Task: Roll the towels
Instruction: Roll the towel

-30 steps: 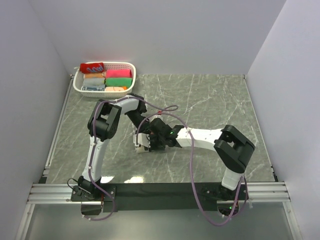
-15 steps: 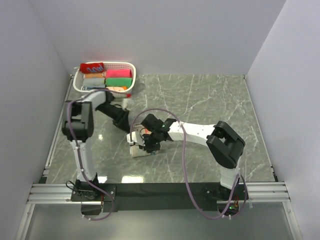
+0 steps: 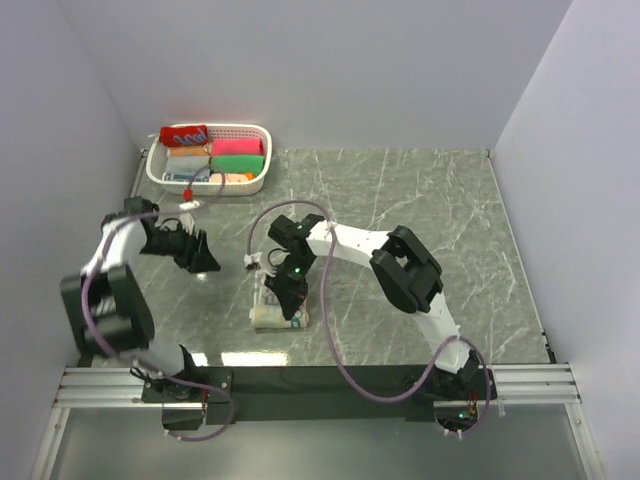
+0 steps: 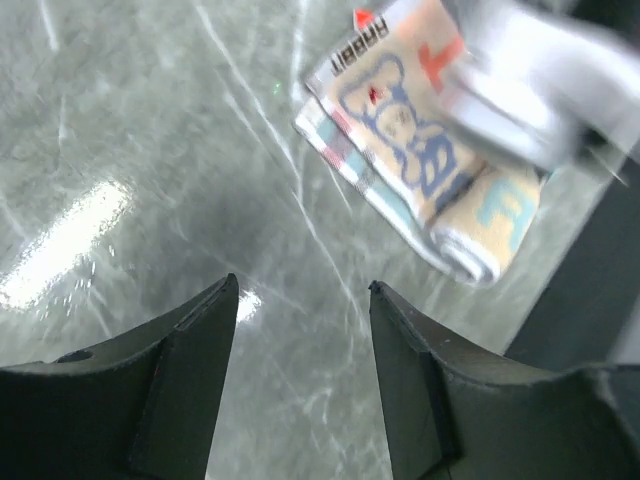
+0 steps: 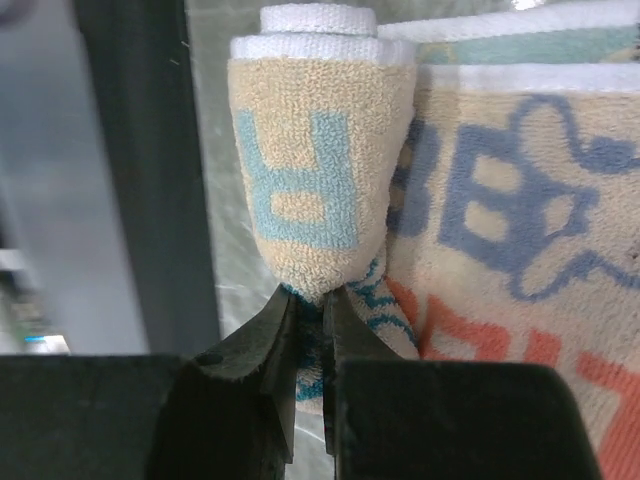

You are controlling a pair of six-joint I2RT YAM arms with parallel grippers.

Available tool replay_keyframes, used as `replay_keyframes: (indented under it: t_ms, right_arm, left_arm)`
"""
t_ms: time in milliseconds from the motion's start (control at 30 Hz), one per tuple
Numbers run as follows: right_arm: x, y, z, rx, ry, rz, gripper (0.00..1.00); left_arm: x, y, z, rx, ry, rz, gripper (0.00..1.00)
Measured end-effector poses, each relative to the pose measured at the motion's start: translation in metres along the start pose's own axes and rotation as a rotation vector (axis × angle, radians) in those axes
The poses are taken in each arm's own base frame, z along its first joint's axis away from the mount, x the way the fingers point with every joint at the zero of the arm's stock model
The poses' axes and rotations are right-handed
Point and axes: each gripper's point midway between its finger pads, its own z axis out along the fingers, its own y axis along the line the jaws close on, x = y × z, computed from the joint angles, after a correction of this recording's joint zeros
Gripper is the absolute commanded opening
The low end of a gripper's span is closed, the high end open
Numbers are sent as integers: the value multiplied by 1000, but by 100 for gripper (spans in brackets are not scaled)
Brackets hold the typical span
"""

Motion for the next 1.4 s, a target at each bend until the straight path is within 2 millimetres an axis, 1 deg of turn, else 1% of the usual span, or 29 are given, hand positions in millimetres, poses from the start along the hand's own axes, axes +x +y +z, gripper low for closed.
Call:
replay_keyframes:
  t_ms: [100, 167, 233, 300, 367, 467, 500, 533, 633, 800, 867, 900, 933, 967, 1000, 1033, 1100, 1167, 1200, 1267, 1300, 1400]
  right_arm:
    - [1, -1, 1, -99, -22, 109, 0]
    - [1, -3, -1, -155, -41, 176, 0]
    - [1, -5, -1, -198, -49, 228, 0]
    - [-1, -6, 0, -241, -57, 275, 0]
    - [0, -6, 1, -280, -64, 318, 0]
    - [1, -9, 0, -329, -82, 383, 0]
    - [1, -9, 0, -343, -88, 402, 0]
    - [1, -11, -1, -350, -92, 415, 0]
    - [1, -13, -2, -361, -94, 443, 0]
    - [1, -15, -2, -369, -90, 469, 0]
    - [1, -17, -3, -368, -90, 478, 0]
    - [2, -18, -3, -365, -89, 483, 3]
    - [2, -19, -4, -360, -88, 488, 7]
    - [3, -20, -4, -357, -86, 496, 11]
    - [4, -22, -5, -353, -87, 506, 21]
    - [4, -22, -6, -351, -88, 518, 27]
    - [5, -23, -9, -348, -92, 537, 36]
    - [6, -27, -17, -319, -99, 541, 38]
    - [7, -29, -22, -301, -106, 540, 43]
    - [12, -40, -42, -216, -132, 537, 48]
    - [15, -47, -58, -165, -161, 537, 53]
    - [24, -71, -121, 29, -282, 523, 53]
  left_arm:
    - [11, -26, -7, -84, -6, 186, 60]
    - [19, -47, -4, -119, 6, 346, 60]
    - [28, -67, 7, -122, 30, 511, 61]
    - [43, -90, 26, -73, 64, 650, 61]
    - [56, -111, 42, -13, 93, 754, 61]
    - [65, -133, 60, 49, 124, 879, 59]
    - [65, -134, 65, 42, 133, 906, 58]
    - [67, -142, 72, 65, 142, 941, 59]
    - [68, -147, 91, 66, 169, 999, 59]
    - [73, -144, 119, 49, 231, 1030, 56]
    - [77, -138, 128, 30, 264, 1033, 42]
    - [77, -136, 131, 23, 273, 1033, 36]
    - [78, -135, 133, 18, 282, 1029, 27]
    - [77, -134, 134, 13, 287, 1027, 23]
    - [77, -134, 135, 11, 292, 1025, 19]
    - [76, -134, 135, 10, 297, 1022, 11]
    - [76, -134, 135, 13, 308, 1014, 5]
    - [76, -134, 134, 24, 318, 1004, 1]
    - [76, -134, 133, 31, 321, 1000, 1]
    - [78, -134, 131, 53, 339, 984, 1]
    - [80, -134, 129, 71, 356, 966, 1]
    - [80, -132, 127, 131, 402, 883, 1]
